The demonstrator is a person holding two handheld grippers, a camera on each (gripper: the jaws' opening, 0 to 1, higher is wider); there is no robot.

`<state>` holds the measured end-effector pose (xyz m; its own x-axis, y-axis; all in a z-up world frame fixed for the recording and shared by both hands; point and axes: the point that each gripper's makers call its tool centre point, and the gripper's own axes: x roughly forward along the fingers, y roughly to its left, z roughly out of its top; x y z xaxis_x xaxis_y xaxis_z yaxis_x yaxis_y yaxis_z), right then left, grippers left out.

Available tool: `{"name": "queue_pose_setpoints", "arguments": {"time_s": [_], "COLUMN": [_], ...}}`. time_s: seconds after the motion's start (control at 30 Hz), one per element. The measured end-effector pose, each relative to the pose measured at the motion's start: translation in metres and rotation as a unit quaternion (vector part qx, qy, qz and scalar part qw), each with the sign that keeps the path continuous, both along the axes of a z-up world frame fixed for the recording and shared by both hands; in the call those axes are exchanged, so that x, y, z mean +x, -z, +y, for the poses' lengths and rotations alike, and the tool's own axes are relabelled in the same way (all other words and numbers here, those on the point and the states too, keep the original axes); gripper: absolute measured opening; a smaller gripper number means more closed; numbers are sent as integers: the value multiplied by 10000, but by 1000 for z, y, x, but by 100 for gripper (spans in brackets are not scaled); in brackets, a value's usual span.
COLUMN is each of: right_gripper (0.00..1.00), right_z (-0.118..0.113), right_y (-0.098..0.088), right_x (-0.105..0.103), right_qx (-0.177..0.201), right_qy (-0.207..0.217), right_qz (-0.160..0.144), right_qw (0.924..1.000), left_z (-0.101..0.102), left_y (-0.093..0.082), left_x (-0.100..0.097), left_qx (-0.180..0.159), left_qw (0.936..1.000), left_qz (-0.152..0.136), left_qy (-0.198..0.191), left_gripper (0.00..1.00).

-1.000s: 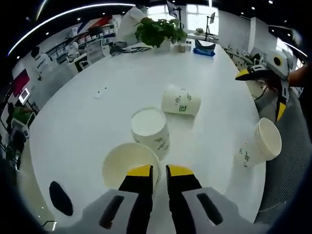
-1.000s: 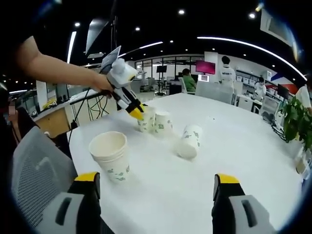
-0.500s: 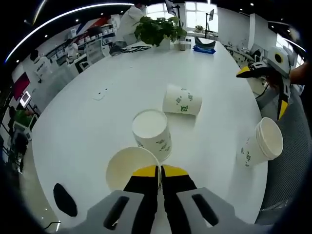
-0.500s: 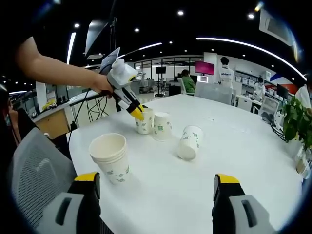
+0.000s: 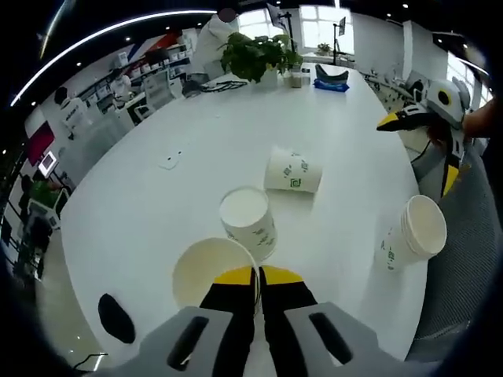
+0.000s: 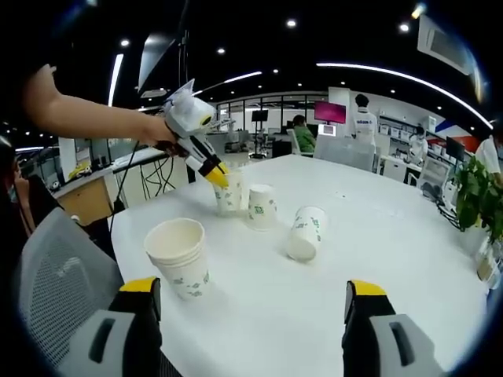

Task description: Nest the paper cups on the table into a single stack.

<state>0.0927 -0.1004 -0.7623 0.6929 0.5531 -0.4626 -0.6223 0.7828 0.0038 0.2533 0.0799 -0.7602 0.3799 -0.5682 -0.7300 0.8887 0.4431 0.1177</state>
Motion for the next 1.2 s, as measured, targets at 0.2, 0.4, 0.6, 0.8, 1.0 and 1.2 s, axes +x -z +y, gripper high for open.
{"name": "queue_pose_setpoints", "arguments": {"time_s": [0.2, 0.4, 0.6, 0.8, 1.0, 1.2], "right_gripper": [99, 100, 100, 100, 100, 100], "right_z": [1, 1, 1, 1, 2, 3], "right_y": [-1, -2, -3, -4, -5, -6], "right_x": [0, 0, 0, 0, -1, -1], "right_qx": [27, 30, 40, 95, 95, 89], "right_qy": [-14, -35, -41, -19, -43, -42], "right_qz": [-30, -63, -73, -75, -71, -83], "right_qw": [10000, 10000, 10000, 9999, 9999, 9999], "left_z": [1, -1, -5, -15, -26, -36], "left_y": [-16, -36, -49, -64, -83, -91], "left_x": [-10, -22, -39, -56, -73, -89], "left_qx": [-44, -138, -148, -158, -367, -474], "left_qw": [10000, 9999, 9998, 9991, 9981, 9966], "left_qz": [-54, -82, -37, -92, -56, -42], "left_qy": [-45, 17, 142, 393, 495, 666], "left_gripper": [0, 0, 0, 0, 0, 0]}}
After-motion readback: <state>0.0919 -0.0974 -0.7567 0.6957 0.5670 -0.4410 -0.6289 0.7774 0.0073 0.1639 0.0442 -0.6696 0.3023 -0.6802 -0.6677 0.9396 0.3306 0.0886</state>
